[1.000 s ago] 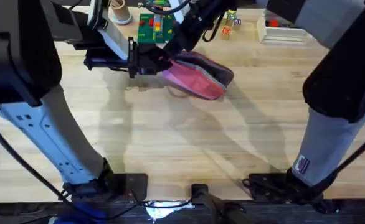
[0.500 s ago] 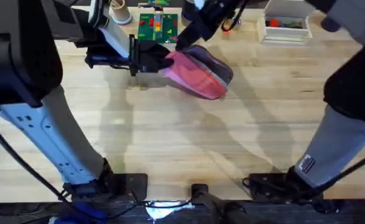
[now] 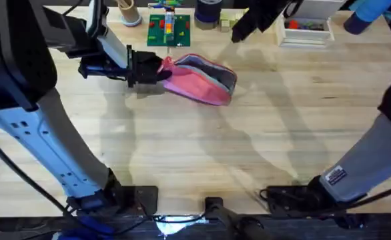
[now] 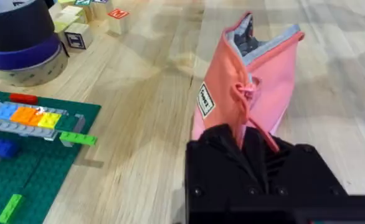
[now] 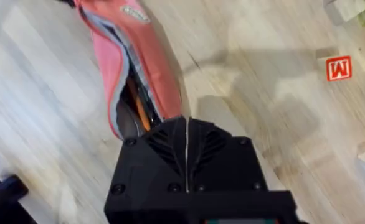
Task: Unzip the bag, pick up the pens from the table one at a time and place them inside, then zip the bag closed.
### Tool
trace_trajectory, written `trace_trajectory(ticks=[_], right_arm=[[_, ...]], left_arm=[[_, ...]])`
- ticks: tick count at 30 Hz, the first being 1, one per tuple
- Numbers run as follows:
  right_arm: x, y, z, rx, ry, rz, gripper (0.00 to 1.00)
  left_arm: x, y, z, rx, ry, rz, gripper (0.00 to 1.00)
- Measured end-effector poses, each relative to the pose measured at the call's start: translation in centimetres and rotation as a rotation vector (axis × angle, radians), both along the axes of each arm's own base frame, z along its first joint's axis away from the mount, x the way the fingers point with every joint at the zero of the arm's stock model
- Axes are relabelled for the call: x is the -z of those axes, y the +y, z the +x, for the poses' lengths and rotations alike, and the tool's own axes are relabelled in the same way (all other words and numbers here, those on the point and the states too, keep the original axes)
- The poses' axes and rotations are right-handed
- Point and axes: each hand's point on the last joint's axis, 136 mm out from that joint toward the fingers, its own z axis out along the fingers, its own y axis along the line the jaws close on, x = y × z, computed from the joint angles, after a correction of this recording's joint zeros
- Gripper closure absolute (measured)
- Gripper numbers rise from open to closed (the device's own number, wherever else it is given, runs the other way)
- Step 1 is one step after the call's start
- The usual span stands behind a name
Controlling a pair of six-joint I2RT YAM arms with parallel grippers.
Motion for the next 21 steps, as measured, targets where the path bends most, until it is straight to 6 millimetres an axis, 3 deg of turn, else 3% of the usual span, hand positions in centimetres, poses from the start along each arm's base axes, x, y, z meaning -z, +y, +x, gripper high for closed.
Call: trace_trajectory(ticks=[7, 11, 17, 18, 21], right_arm=[[0.3, -0.4, -0.4, -0.013, 0.006, -0.041, 0.969], [0.3, 0.4, -0.8, -0.040, 0.000, -0.048, 0.936], [-1.1, 4.5, -2.9, -0.164, -0.055, -0.042, 0.079], [-1.5, 5.2, -3.5, -0.190, -0.067, -0.039, 0.021], [-2.2, 7.0, -4.9, -0.248, -0.083, -0.033, 0.006]], left_arm=[[0.0, 0.0, 0.0, 0.000, 0.000, 0.002, 0.957], [0.0, 0.0, 0.0, 0.000, 0.000, 0.002, 0.957], [0.0, 0.0, 0.0, 0.000, 0.000, 0.002, 0.958], [0.0, 0.0, 0.0, 0.000, 0.000, 0.002, 0.958], [0.0, 0.0, 0.0, 0.000, 0.000, 0.002, 0.958]])
